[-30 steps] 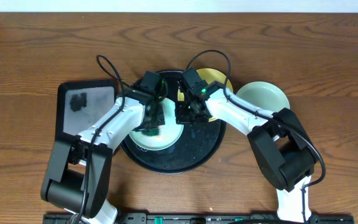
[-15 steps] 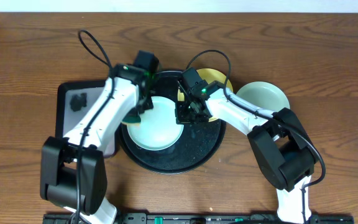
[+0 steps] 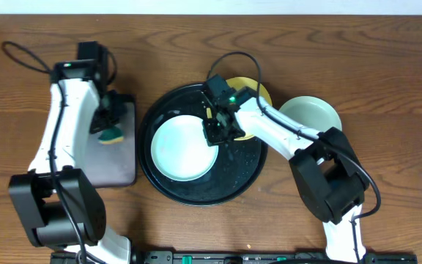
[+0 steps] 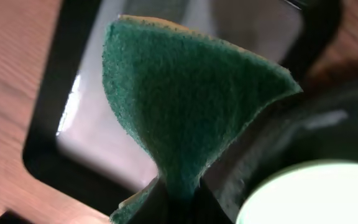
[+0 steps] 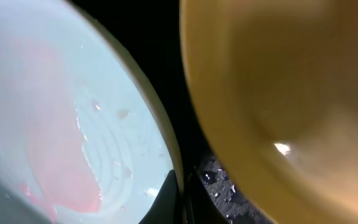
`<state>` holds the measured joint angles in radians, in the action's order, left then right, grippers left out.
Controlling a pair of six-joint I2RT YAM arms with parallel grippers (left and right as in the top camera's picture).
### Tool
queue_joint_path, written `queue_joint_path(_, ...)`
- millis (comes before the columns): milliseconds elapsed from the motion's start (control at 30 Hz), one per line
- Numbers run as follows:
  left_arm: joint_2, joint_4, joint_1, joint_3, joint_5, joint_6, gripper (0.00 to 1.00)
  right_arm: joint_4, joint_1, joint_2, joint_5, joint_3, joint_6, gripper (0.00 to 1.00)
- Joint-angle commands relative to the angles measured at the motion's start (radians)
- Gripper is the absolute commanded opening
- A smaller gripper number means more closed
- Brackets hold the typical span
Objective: Clean dirty plates on tray and stack at the side
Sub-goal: 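Lift the second mint plate with the right gripper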
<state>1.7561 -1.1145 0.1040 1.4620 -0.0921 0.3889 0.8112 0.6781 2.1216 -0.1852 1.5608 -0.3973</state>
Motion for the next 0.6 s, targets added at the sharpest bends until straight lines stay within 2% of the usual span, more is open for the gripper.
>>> queue_joint_path(0,-0.026,0.001,0.039,0.020,0.006,-0.029,0.07,0.037,0.048,-0.058,0.203,0.059,0.055,0.01)
queue_joint_path(133,-0.026,0.005,0.064,0.020,0.006,-0.029,0.07,0.071,0.090,-0.101,0.320,0.093,0.081,0.01)
queue_joint_path(567,-0.026,0.013,0.070,0.020,0.006,-0.029,0.07,0.094,0.269,-0.303,0.949,0.108,0.100,0.01)
